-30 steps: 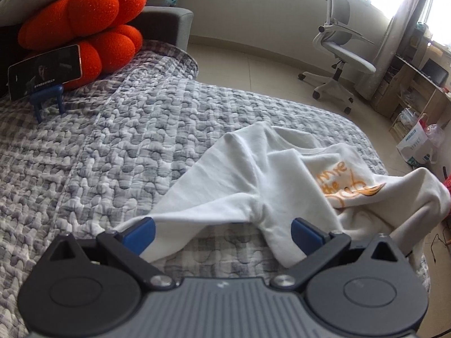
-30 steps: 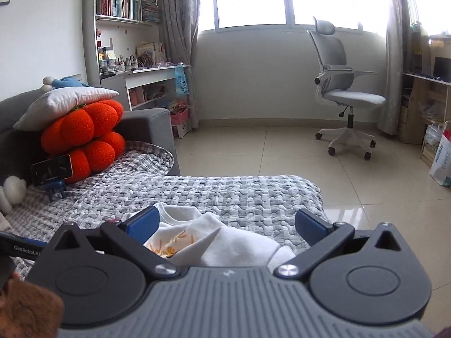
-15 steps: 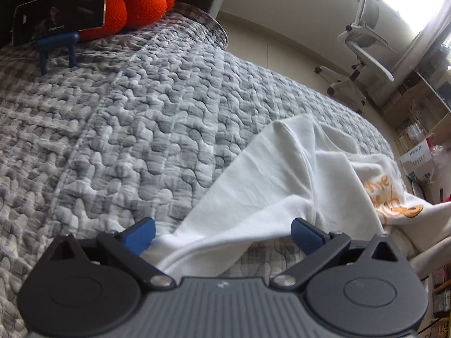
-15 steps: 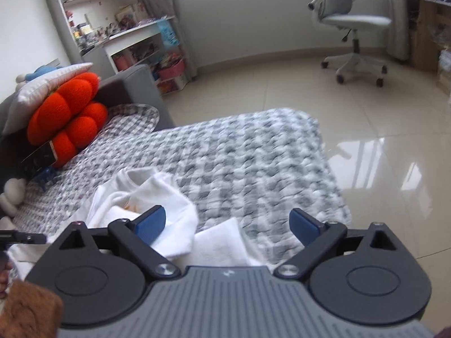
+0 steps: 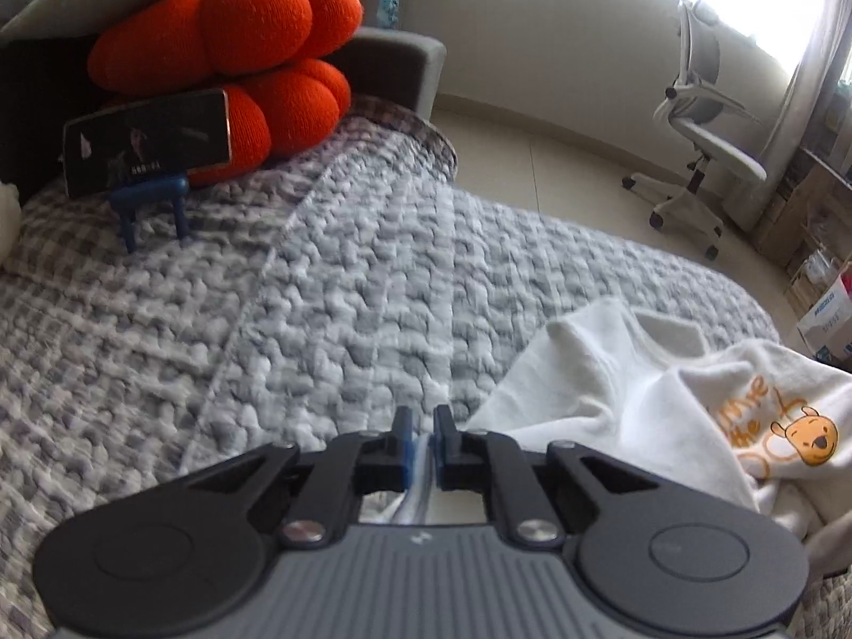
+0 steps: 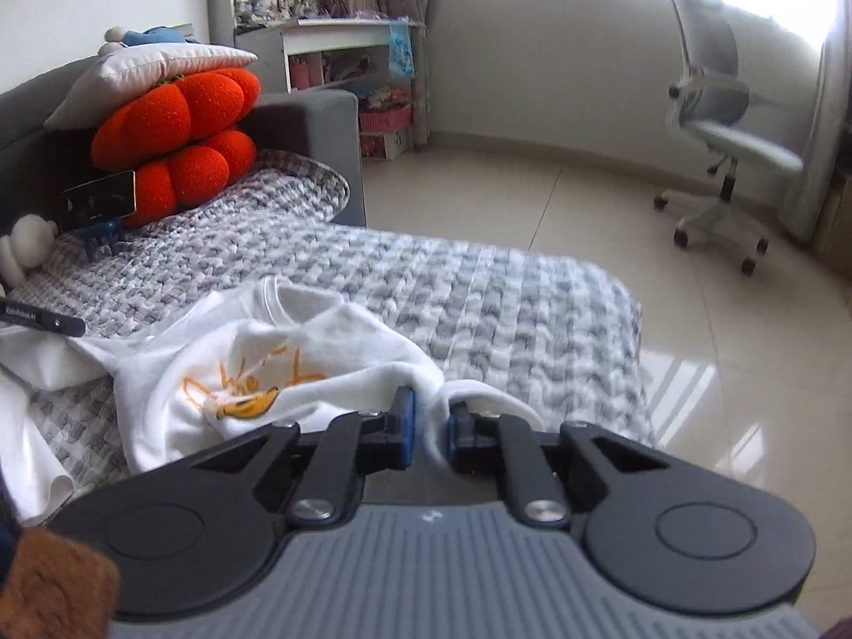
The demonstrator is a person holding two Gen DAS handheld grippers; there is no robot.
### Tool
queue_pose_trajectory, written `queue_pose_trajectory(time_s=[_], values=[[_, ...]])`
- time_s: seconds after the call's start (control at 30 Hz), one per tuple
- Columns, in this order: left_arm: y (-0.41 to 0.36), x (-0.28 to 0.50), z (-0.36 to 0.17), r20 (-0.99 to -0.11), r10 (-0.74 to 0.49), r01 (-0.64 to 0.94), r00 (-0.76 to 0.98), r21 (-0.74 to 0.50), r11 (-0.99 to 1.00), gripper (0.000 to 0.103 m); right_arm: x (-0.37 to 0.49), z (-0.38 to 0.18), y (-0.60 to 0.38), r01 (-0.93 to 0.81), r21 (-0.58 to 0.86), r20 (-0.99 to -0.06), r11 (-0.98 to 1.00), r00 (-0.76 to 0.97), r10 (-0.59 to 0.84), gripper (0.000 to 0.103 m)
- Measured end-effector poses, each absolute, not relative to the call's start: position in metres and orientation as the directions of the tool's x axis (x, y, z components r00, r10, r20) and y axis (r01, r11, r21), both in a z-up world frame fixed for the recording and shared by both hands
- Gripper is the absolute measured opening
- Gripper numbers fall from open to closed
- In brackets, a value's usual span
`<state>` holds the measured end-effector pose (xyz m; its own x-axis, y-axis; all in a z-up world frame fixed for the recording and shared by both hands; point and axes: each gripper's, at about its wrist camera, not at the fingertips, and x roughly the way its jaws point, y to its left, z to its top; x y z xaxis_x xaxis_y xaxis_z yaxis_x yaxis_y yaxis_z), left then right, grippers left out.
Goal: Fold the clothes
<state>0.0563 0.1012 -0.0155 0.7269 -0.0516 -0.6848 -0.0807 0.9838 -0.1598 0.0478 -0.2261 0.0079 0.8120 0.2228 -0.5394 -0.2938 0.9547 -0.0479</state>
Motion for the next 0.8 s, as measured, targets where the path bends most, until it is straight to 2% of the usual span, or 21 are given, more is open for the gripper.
queue_pose_trajectory(time_s=[0.07,0.1,0.2,0.3,0.37,0.5,0.6,0.73,0.8], values=[[0.111,0.054,0.008,-0.647,-0.044,-0.078,0.761,-0.159,0.984,0.008,0.04,0.029,-0.217,-0.29,-0.141,-0.475,0.947,0.859,0.192,0.012],[0.117,0.052,0.021,-0.624,-0.025,-0.086,0.781,-0.147,0.985,0.0,0.037,0.038,-0.213,-0.281,-0.185,-0.445,0.942,0.878,0.175,0.012],[0.136,0.046,0.066,-0.514,0.115,-0.164,0.85,-0.051,0.985,0.0,0.028,0.061,-0.202,-0.228,-0.327,-0.332,0.917,0.936,0.114,0.012],[0.163,0.039,0.103,-0.455,0.085,-0.158,0.886,-0.124,0.98,0.0,0.022,0.071,-0.201,-0.22,-0.337,-0.273,0.915,0.953,0.129,0.012],[0.16,0.038,0.101,-0.481,0.03,-0.113,0.876,-0.145,0.983,0.001,0.018,0.071,-0.2,-0.233,-0.319,-0.277,0.919,0.95,0.145,0.012],[0.124,0.042,0.042,-0.614,-0.078,-0.009,0.785,-0.137,0.99,0.032,0.03,0.044,-0.202,-0.225,-0.364,-0.376,0.904,0.923,0.078,0.011],[0.099,0.049,-0.009,-0.706,-0.161,0.044,0.689,-0.181,0.982,0.039,0.027,0.031,-0.209,-0.278,-0.304,-0.469,0.911,0.876,0.111,0.011],[0.091,0.072,-0.045,-0.758,-0.228,0.026,0.611,-0.269,0.963,0.056,0.025,0.023,-0.214,-0.291,-0.287,-0.521,0.912,0.847,0.106,0.013],[0.097,0.081,-0.044,-0.755,-0.253,-0.014,0.605,-0.327,0.945,0.062,0.029,0.029,-0.226,-0.271,-0.226,-0.513,0.936,0.85,0.122,0.022]])
